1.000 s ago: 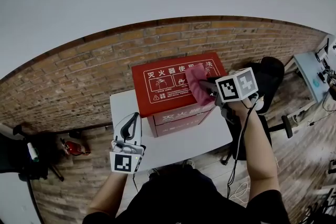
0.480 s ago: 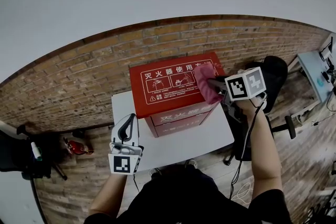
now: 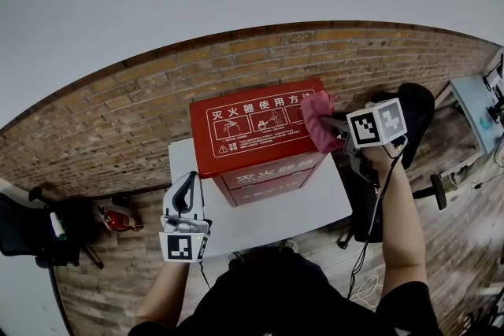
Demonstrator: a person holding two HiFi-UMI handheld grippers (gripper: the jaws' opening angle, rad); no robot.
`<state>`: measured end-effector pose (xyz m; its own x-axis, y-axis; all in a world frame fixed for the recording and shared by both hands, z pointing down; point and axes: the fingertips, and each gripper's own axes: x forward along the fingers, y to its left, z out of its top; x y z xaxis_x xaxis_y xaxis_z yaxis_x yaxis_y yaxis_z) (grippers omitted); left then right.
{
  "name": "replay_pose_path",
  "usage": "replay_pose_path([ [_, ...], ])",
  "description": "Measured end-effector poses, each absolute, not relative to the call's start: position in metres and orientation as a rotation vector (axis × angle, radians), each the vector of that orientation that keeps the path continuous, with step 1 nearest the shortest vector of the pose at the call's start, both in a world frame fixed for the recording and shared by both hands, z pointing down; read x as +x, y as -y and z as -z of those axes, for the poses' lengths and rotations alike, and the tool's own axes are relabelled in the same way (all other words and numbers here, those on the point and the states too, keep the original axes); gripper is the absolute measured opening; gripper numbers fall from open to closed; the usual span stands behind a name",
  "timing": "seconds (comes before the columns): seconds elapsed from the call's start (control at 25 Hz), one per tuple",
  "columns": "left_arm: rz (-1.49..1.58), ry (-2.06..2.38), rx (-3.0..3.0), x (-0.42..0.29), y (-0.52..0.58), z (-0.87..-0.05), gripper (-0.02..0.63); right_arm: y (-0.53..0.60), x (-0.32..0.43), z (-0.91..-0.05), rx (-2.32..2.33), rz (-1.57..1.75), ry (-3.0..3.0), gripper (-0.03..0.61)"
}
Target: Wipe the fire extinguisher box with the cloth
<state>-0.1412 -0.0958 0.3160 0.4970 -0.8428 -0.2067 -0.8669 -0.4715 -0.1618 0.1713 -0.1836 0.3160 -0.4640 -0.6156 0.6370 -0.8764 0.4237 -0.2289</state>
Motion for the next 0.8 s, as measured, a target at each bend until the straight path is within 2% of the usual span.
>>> replay_pose_path([
  [0.8,-0.077,-1.630,-2.408,-0.142,0.096,-0.318,0.028,0.189,0.227,-0.322,1.220,-0.838,2.397,0.064],
])
